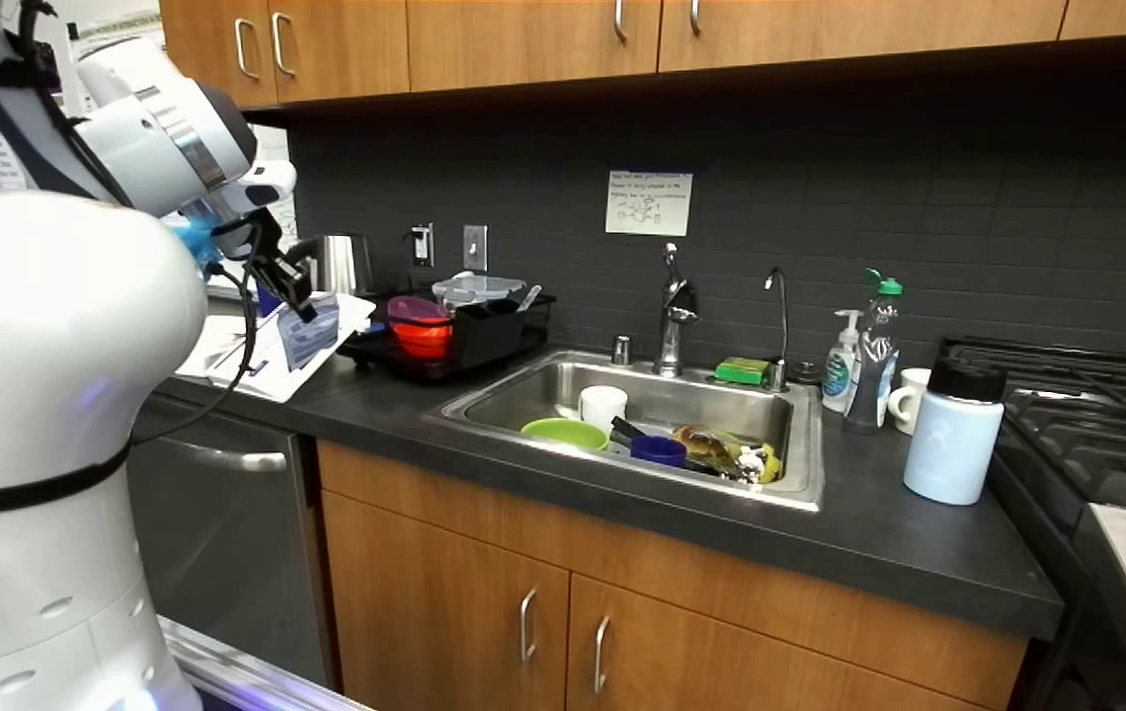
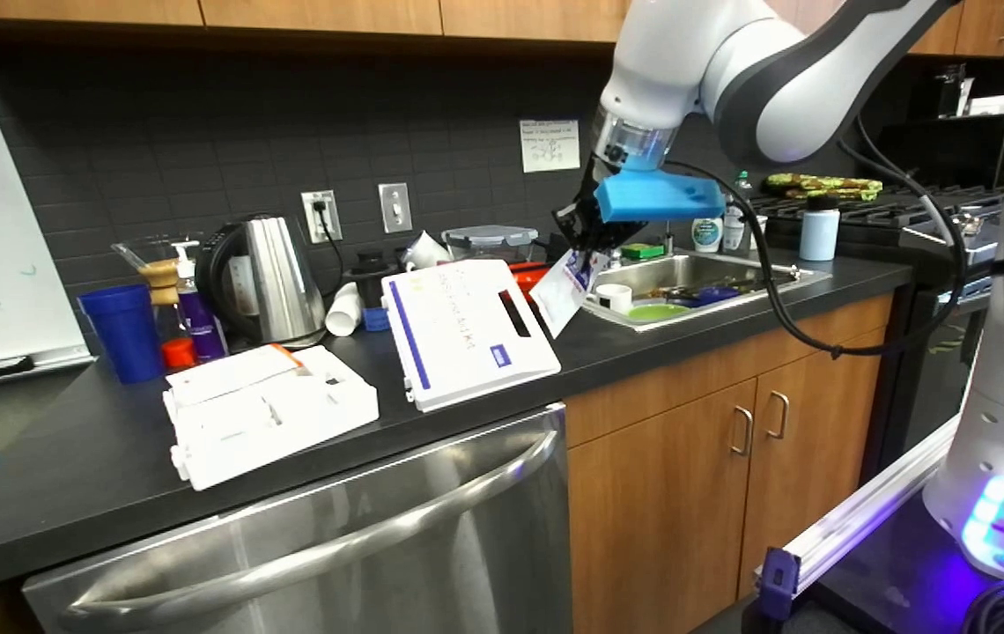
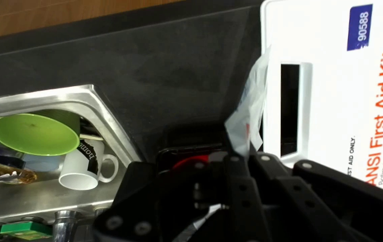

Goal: Remove a white and blue object from the box on the left and put it on the counter

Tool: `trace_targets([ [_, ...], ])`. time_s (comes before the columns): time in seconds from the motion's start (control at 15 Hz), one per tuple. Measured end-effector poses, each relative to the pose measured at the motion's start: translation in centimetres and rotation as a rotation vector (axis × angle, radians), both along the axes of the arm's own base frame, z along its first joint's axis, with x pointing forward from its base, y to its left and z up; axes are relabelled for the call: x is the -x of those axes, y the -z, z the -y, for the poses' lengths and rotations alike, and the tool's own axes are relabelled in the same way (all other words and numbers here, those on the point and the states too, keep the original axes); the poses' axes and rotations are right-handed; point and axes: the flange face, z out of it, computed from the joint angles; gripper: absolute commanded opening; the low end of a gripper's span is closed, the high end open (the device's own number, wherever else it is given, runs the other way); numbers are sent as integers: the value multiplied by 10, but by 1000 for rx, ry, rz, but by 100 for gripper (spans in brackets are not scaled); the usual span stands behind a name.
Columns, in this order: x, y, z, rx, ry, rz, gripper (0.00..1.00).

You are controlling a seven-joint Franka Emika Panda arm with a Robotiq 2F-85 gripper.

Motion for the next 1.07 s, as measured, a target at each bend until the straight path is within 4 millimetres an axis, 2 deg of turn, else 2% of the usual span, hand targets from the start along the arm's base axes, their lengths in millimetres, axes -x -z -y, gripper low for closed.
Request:
trace_targets([
  [0.27, 2, 26, -13, 36, -23, -37, 1],
  [0.47, -2, 37, -15, 71, -32, -42, 1],
  [1.07, -22, 40, -8, 170, -22, -19, 1],
])
